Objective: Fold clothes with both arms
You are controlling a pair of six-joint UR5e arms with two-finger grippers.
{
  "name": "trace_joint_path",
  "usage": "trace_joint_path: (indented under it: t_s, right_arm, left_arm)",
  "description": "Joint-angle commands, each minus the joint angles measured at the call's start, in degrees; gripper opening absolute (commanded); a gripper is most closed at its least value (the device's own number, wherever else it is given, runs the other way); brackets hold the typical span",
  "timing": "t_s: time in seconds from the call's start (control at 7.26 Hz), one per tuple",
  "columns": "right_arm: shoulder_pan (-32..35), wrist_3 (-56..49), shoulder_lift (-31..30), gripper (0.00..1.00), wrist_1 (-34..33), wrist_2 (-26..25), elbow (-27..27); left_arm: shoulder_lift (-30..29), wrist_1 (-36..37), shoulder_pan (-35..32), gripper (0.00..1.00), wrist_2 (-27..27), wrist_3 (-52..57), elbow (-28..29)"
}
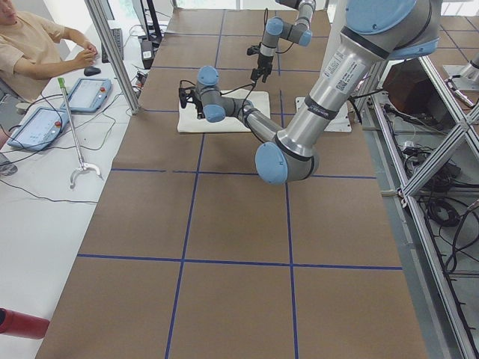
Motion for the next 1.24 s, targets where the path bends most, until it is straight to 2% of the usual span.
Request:
trace_joint_path:
  t_s: [0.0,0.69,0.83,0.96,1.1]
  right_arm:
    - [-1.00,0.15,1.94,1.00,-1.42,-0.17,-3.63]
    - [-0.56,0.15,1.77,0.88,-1.42,-0.09,-5.13]
    - [-0.47,0.15,1.59,0.71,-1.60,0.00,-5.04]
    - [-0.47,0.15,1.07,0.69,-1.69,0.09,-5.04]
    - [-0.47,0.15,0.98,0.61,-1.69,0.18,-5.04]
  left_arm:
    - [0.86,0.86,-0.05,0.55,-0.02,0.07,-1.43]
    - [0.86,0.86,0.04,0.57,0.07,0.07,-1.34]
    - [0.86,0.86,0.04,0.57,0.07,0.07,-1.34]
    - [0.86,0.95,0.04,0.57,0.15,0.07,-1.34]
    - [0.86,0.86,0.04,0.57,0.16,0.07,-1.34]
